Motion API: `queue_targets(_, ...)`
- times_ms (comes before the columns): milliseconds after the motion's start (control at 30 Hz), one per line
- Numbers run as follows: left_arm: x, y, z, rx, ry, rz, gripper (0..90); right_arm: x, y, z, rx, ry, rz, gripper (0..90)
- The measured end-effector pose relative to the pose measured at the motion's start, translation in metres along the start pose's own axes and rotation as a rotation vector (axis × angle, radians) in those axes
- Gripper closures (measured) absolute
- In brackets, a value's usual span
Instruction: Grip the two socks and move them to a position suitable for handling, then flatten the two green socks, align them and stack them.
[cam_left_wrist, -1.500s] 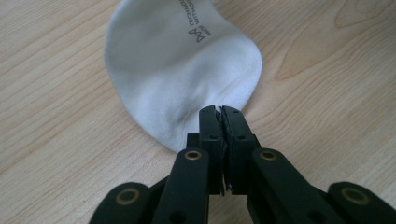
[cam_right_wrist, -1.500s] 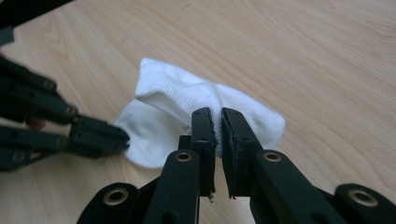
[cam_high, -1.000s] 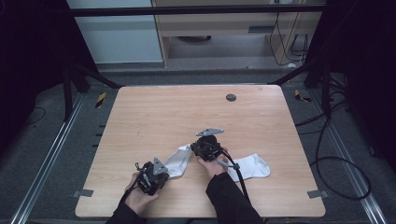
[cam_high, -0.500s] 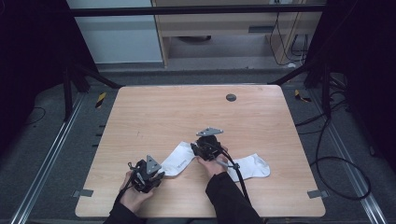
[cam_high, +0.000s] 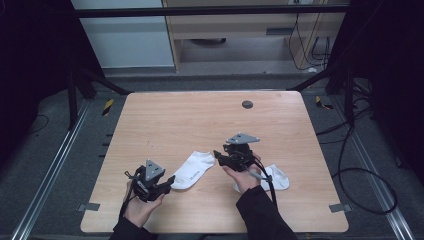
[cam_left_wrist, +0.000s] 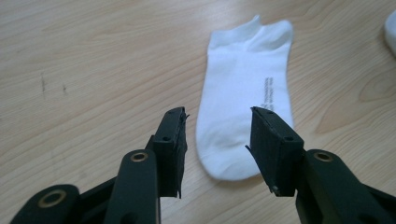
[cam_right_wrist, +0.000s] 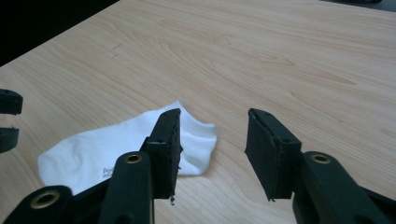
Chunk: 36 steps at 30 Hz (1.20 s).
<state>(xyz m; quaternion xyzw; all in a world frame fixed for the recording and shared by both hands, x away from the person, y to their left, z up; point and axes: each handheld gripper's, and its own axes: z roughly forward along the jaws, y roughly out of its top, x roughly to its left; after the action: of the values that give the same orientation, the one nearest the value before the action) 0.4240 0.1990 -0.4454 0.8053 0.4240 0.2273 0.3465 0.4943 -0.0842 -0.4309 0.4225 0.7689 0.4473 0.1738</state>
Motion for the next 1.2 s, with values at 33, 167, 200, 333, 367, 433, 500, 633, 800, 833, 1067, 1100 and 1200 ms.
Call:
queue_targets(33, -0.003, 0.002, 0.001, 0.005, -0.008, 0.007, 54.7, -0.003, -0.001, -0.005, 0.000, 0.000, -0.002, 52.4)
queue_targets(167, -0.012, 0.009, 0.006, 0.024, -0.046, 0.005, 54.4, -0.019, -0.008, -0.024, 0.024, -0.007, 0.001, 49.5)
queue_targets(200, -0.012, 0.009, 0.006, 0.024, -0.046, 0.005, 54.5, -0.019, -0.008, -0.024, 0.024, -0.007, 0.001, 49.5)
queue_targets(333, -0.023, 0.018, 0.014, 0.026, -0.071, 0.011, 55.3, -0.038, -0.017, -0.045, 0.043, -0.031, 0.018, 47.4)
queue_targets(367, -0.027, 0.020, 0.016, 0.027, -0.076, 0.016, 55.3, -0.042, -0.019, -0.051, 0.048, -0.037, 0.025, 47.5)
queue_targets(433, -0.033, 0.025, 0.019, 0.026, -0.084, 0.023, 55.5, -0.051, -0.025, -0.060, 0.053, -0.051, 0.035, 47.8)
queue_targets(500, -0.043, 0.032, 0.024, 0.020, -0.099, 0.033, 55.4, -0.063, -0.036, -0.073, 0.061, -0.077, 0.047, 48.5)
queue_targets(633, -0.053, 0.039, 0.028, 0.015, -0.117, 0.043, 54.5, -0.073, -0.047, -0.084, 0.067, -0.098, 0.056, 48.9)
queue_targets(800, -0.069, 0.047, 0.033, 0.012, -0.142, 0.054, 53.1, -0.088, -0.065, -0.099, 0.090, -0.139, 0.068, 48.8)
queue_targets(833, -0.071, 0.048, 0.034, 0.013, -0.144, 0.057, 52.8, -0.090, -0.068, -0.101, 0.094, -0.144, 0.068, 48.7)
queue_targets(1067, -0.086, 0.054, 0.043, 0.025, -0.173, 0.061, 52.0, -0.100, -0.083, -0.106, 0.126, -0.165, 0.073, 49.2)
queue_targets(1100, -0.092, 0.056, 0.047, 0.033, -0.184, 0.067, 51.9, -0.103, -0.087, -0.106, 0.137, -0.170, 0.080, 50.0)
queue_targets(1200, -0.098, 0.059, 0.051, 0.038, -0.192, 0.068, 51.8, -0.106, -0.089, -0.106, 0.149, -0.175, 0.081, 50.7)
